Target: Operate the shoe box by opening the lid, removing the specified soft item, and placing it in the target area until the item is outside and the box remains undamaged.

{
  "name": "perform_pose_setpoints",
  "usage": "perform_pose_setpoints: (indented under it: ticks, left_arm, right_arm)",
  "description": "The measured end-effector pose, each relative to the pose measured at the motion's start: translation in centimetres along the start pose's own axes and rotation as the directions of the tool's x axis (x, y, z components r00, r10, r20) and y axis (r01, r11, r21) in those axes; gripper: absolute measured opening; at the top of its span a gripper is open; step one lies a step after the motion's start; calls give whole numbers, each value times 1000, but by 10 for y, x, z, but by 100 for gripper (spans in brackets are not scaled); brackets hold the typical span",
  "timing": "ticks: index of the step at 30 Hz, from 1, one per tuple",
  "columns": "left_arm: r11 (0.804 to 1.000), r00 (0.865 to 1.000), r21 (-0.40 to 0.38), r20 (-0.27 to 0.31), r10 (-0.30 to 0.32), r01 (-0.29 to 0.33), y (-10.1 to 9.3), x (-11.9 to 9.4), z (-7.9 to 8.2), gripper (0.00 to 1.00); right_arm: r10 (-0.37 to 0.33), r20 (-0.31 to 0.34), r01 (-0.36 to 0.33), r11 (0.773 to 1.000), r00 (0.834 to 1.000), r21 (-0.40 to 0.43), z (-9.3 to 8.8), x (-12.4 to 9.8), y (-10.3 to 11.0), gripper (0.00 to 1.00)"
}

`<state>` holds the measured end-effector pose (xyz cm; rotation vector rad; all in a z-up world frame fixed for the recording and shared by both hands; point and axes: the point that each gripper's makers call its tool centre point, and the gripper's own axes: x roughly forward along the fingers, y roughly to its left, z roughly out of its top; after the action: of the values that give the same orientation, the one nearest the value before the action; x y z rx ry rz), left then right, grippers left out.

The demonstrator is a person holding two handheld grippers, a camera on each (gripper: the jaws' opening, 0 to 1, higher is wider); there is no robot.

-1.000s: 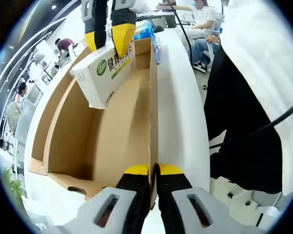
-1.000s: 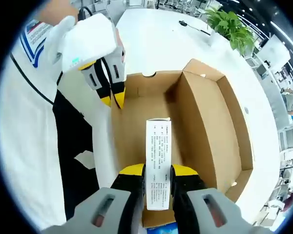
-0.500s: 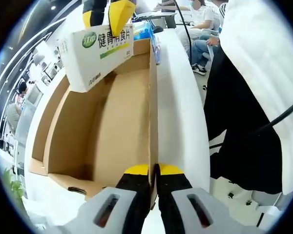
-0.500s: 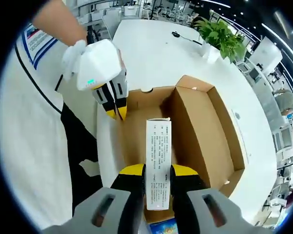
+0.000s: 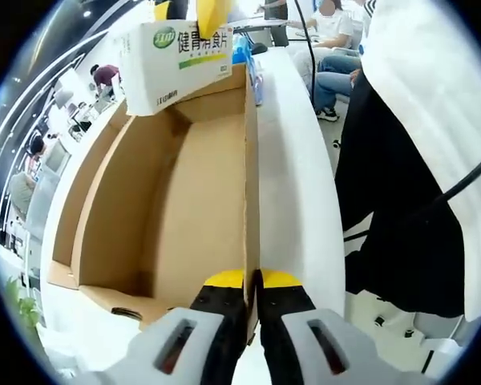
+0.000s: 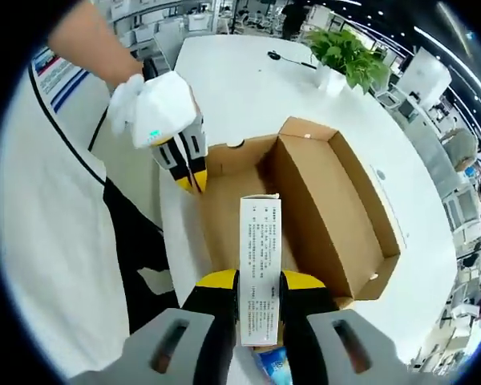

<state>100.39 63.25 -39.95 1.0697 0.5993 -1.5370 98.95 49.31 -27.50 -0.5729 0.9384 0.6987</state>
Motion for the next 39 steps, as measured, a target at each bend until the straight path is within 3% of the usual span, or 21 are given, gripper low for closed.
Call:
perform_pose_setpoints:
  ticks: [9,15,18,28,30,35,39]
  left_arm:
    - [1000,1000,1,3,1,-1,0,0,1,3]
    - [1000,1000,-1,4,4,-4,0,-1,2,3]
    - [1000,1000,0,4,10,-10,0,-1,2,3]
    - [1000,1000,-4,4,8,-8,0,-1,2,3]
    - [1000,1000,-3,5,9,-9,1,-1,2,3]
    - [1000,1000,-4,7,8,-8,1,-1,1,3]
    - [1000,1000,-3,9,10,-10,1,0,1,4]
  right_arm:
    - [-49,1,49,998,999,42,-14,-18,-1,18]
    - [-49,-2,49,998,999,51,-17,-16,0,18]
    - [-12,38,8,993,999,115,-13,-13,4,18]
    - [-44,30,41,995,999,91,-13,-16,-3,18]
    - [-50,27,48,996,998,72,-14,-17,-5,18]
    - [-100,17,101,982,995,-157,-16,-17,-9,18]
    - [-77,39,81,992,996,-97,-12,-15,-4,17]
